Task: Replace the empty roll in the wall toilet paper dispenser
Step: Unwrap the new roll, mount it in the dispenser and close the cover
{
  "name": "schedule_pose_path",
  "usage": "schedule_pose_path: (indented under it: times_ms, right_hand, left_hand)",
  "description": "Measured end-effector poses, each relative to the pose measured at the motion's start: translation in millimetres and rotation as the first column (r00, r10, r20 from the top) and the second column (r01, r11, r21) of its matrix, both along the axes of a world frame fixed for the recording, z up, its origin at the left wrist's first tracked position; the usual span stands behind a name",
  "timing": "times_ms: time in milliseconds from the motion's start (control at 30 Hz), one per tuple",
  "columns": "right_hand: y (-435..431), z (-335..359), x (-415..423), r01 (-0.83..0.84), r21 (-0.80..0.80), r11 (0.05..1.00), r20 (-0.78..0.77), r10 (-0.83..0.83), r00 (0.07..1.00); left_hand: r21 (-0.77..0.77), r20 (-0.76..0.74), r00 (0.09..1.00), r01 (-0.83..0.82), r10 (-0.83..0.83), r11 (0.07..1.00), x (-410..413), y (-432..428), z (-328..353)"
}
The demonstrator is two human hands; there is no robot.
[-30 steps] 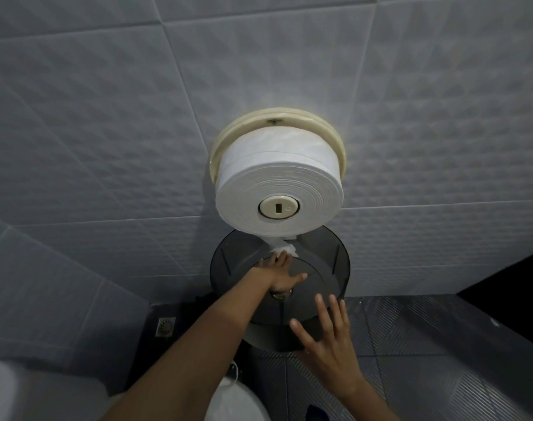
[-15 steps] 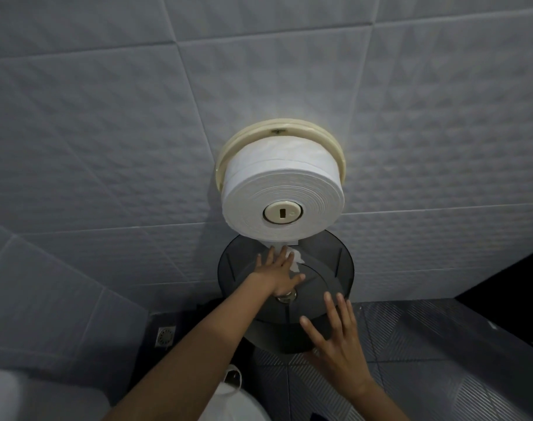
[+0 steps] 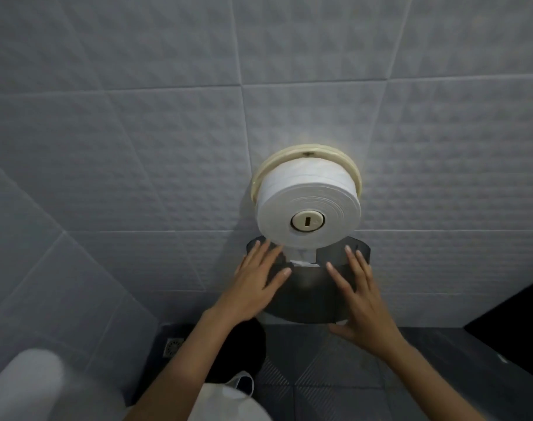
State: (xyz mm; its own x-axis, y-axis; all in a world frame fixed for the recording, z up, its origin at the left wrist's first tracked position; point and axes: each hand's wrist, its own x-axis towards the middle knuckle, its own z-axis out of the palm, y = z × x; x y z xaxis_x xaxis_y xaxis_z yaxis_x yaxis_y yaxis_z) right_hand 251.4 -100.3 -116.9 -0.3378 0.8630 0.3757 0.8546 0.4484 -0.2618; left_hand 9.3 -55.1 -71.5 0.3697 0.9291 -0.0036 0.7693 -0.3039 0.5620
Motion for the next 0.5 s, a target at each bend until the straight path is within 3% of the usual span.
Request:
schedule_pose_path:
  times_ms: [100,267,400,500]
  right_hand:
    - [17,36,6,-0.031,-0.04,0.999,-0.041,0.029,0.999]
    - [42,76,14,-0.038,-0.067,0.997,-0.149,0.027,0.988]
    - [54,89,12,0.094,-0.079,0.992,-0.285,-0.112,0.952]
    - [63,86,6,0.2,-0.146,0.969,-0.421,-0.244,0.874]
  left_hand:
    - [0.046,0.057,0.998,0.017,-0.02,0.999,-2,-2,10]
    - [0.113,-0.023,0.999,0.031,-0.028,0.993,4,8,25]
    - [0.108,0.013,1.0,-0.019,0.017,0.994,6,25,35]
    - [0.071,0.085,0.995,-0.055,0.049,0.996,9,37,47]
